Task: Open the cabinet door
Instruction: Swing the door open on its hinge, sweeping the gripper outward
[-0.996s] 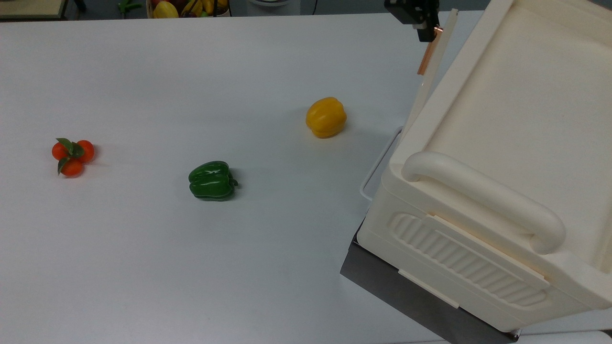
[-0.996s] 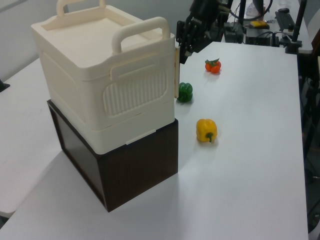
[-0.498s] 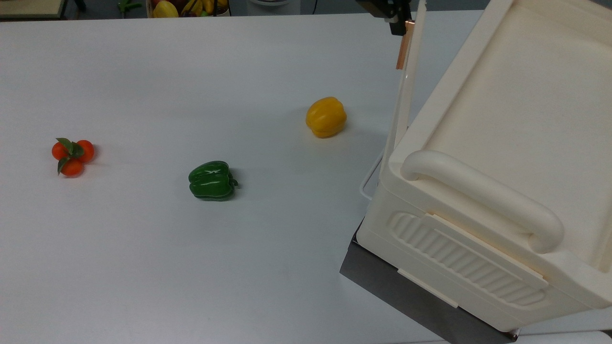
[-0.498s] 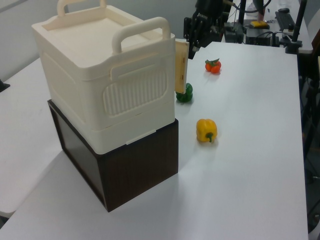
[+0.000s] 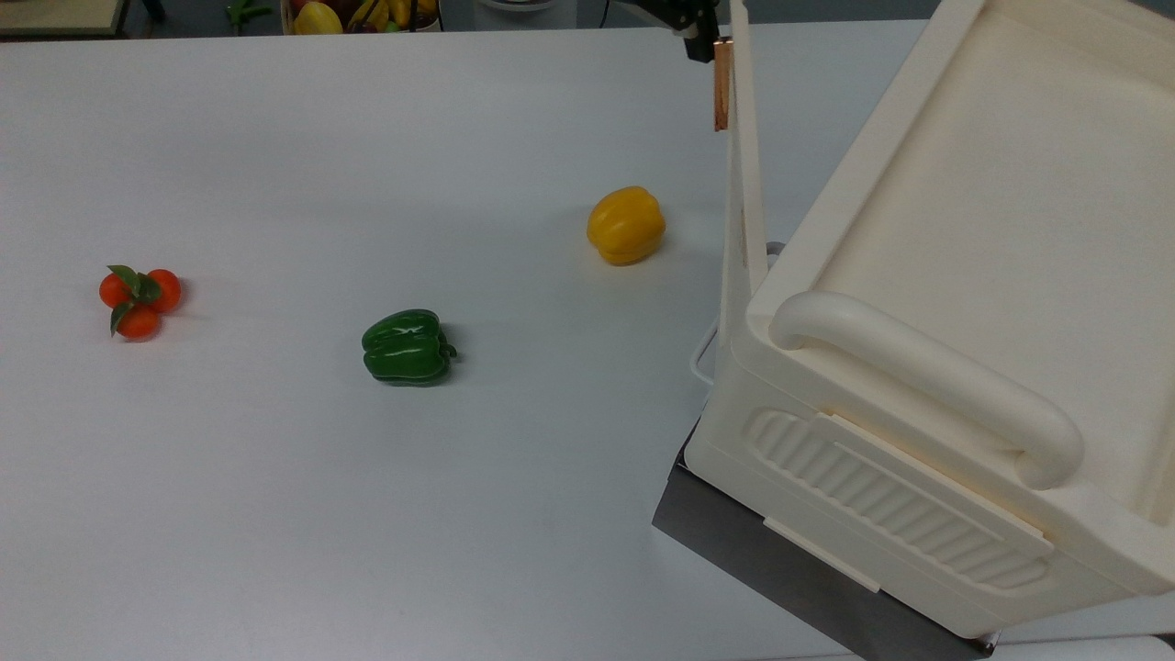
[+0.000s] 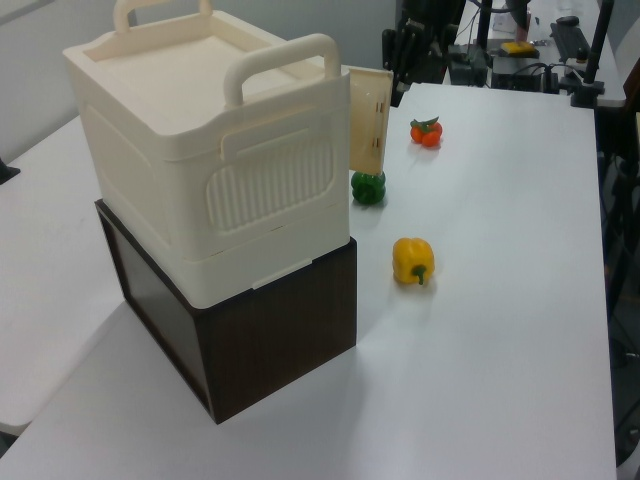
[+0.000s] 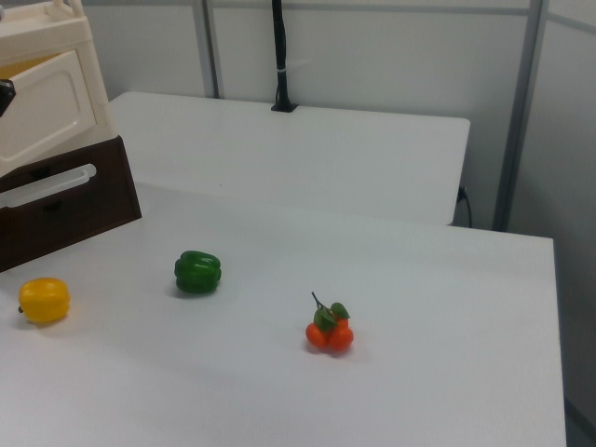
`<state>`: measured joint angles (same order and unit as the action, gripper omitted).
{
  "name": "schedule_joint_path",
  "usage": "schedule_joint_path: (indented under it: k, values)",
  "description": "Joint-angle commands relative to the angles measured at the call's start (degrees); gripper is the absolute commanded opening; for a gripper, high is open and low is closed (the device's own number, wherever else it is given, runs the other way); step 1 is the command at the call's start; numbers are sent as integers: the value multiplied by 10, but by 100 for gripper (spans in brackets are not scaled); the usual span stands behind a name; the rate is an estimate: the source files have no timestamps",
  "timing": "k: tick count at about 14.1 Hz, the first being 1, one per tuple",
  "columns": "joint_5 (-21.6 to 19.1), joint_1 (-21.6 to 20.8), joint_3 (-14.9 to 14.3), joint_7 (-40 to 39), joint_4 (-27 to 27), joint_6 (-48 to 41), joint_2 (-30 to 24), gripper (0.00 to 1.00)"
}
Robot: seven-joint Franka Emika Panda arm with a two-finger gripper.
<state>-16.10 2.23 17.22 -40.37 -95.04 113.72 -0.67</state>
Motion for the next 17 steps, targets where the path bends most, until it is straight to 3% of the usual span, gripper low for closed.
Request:
schedule_joint_path:
  k: [1, 5, 9, 13, 17]
  values:
    - [-2, 9, -17, -15, -19, 21, 2, 6]
    - [-2, 29, -27, -21, -18, 28, 3, 7]
    - [-2, 37, -60, -32, -17, 47, 7, 7]
    - [-2, 47, -76, -33, -16, 69, 8, 7]
    - [-2, 50, -85, -29, -16, 149, 31, 7]
